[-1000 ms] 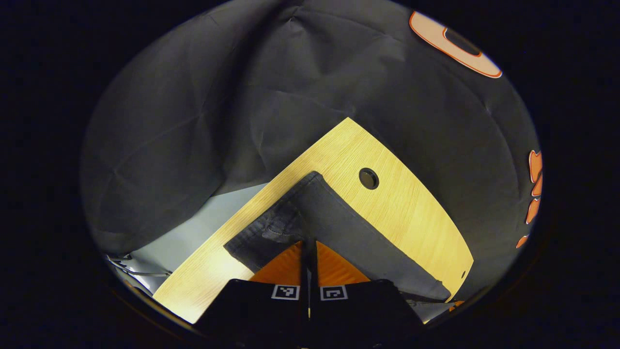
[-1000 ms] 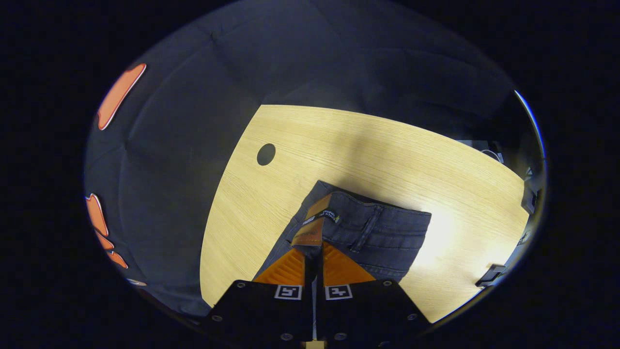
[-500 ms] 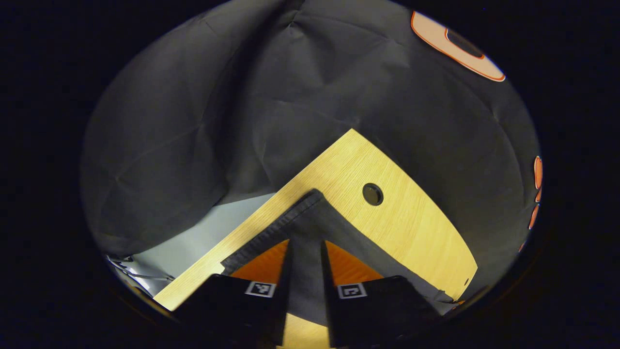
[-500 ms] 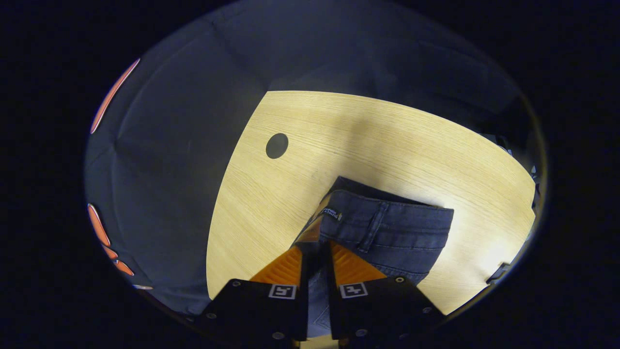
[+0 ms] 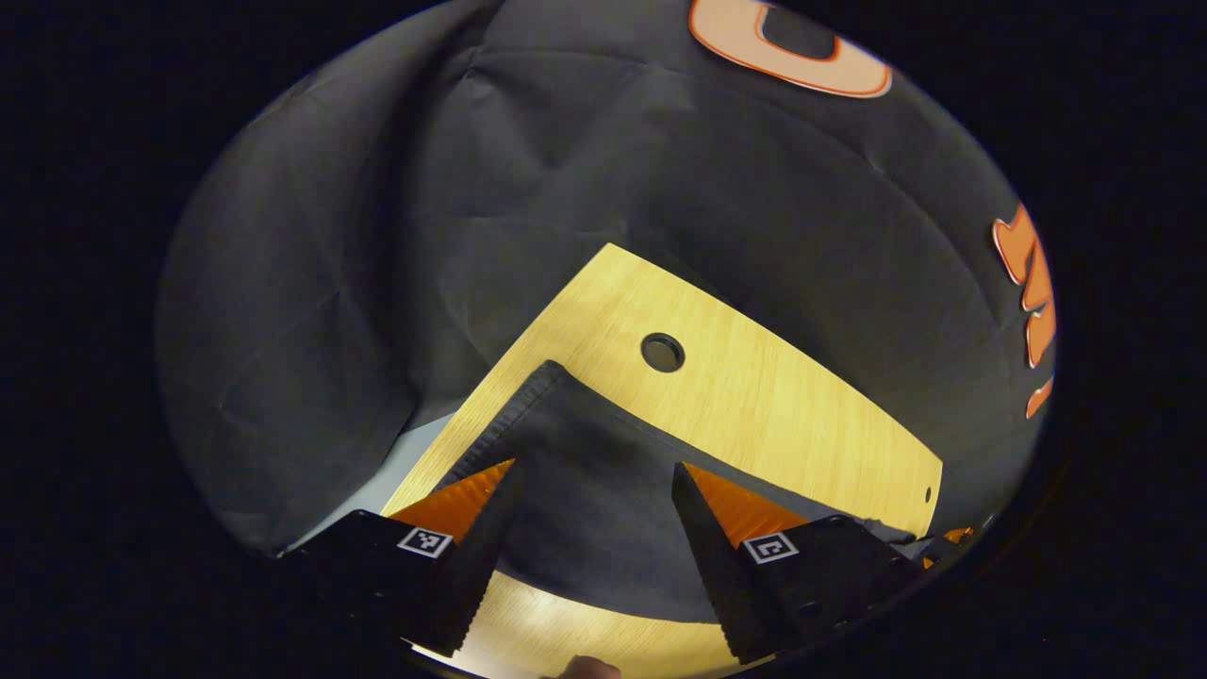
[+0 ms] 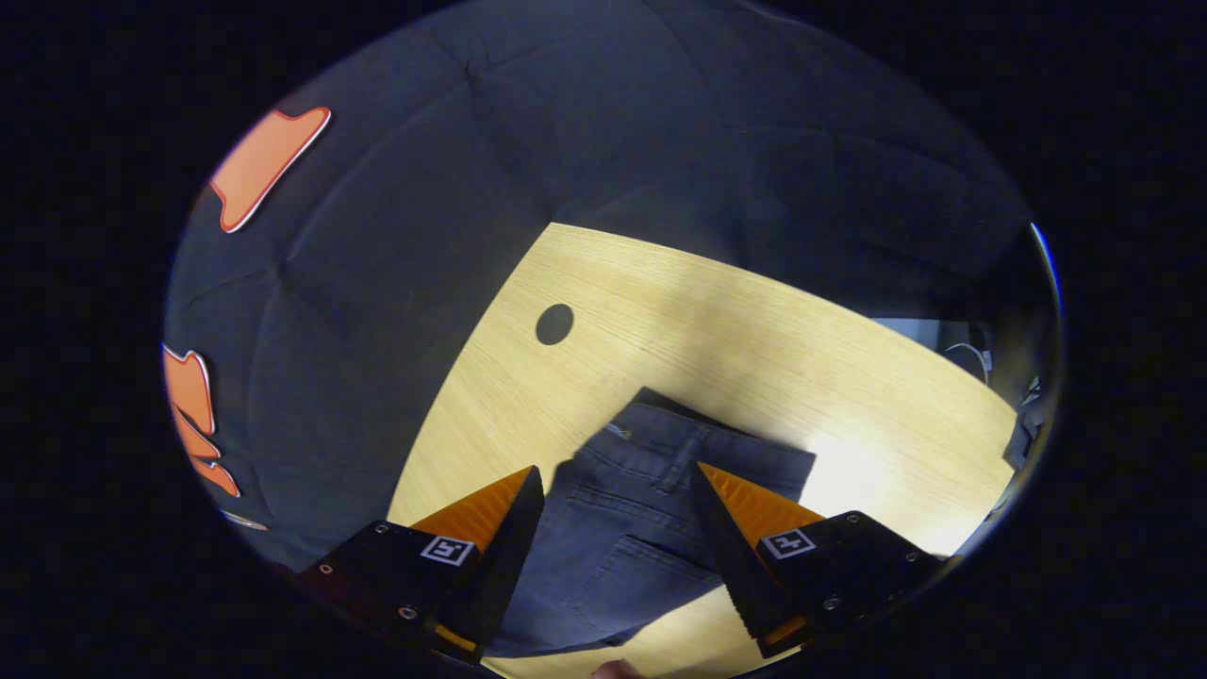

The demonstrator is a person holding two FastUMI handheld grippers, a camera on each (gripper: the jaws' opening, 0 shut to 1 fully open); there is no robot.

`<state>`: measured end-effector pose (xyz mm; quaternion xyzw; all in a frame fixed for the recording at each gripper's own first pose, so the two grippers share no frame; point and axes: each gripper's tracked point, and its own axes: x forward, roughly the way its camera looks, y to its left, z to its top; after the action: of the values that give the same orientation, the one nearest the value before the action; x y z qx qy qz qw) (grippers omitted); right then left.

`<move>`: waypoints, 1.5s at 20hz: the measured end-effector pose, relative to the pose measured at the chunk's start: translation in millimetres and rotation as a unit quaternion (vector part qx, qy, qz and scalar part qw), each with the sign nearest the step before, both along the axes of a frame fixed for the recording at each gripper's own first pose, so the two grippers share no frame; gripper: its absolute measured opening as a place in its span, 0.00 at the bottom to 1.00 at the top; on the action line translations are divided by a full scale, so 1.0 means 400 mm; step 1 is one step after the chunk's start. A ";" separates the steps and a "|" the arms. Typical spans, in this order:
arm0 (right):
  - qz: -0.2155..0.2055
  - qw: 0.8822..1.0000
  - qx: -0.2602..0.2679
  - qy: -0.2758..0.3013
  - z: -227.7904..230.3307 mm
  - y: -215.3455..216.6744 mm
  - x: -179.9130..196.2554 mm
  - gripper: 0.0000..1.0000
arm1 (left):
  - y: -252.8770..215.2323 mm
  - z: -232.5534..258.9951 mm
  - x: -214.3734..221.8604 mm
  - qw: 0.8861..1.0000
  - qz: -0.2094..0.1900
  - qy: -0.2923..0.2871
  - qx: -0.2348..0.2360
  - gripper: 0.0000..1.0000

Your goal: Grasp the waist and the cuffs of the jeans and fold them to make the two legs overlap; first hold the waist and fold one-third of the jeans toward the cuffs, then hold the cuffs and fold the remaining one-third in the same direction to finish folding.

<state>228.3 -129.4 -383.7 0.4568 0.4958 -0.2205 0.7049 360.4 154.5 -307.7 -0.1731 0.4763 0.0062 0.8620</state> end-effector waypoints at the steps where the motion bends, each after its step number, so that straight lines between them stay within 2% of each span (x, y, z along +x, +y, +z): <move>1: -0.001 1.000 -0.001 0.004 -0.002 -0.002 -0.012 0.96 | -0.012 0.003 -0.005 1.000 -0.011 -0.004 0.006 0.96; 8: 0.006 0.998 -0.009 0.058 -0.065 0.002 -0.144 0.97 | -0.053 0.012 -0.032 0.996 -0.072 -0.035 0.031 0.96; 17: 0.003 0.996 0.011 0.084 -0.140 0.050 -0.192 0.98 | -0.118 0.096 -0.059 0.984 -0.133 -0.105 0.056 0.99; 23: 0.003 0.996 0.020 0.090 -0.171 0.070 -0.192 0.98 | -0.179 0.143 -0.103 0.969 -0.175 -0.143 0.100 0.98; 30: 0.002 0.996 0.023 0.089 -0.187 0.073 -0.188 0.98 | -0.243 0.256 -0.174 0.943 -0.187 -0.242 0.135 0.98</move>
<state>153.2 -100.4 -458.3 0.4504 0.5621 -0.2480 0.6478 290.9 57.2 -205.4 0.0410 0.2721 -0.1324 0.9522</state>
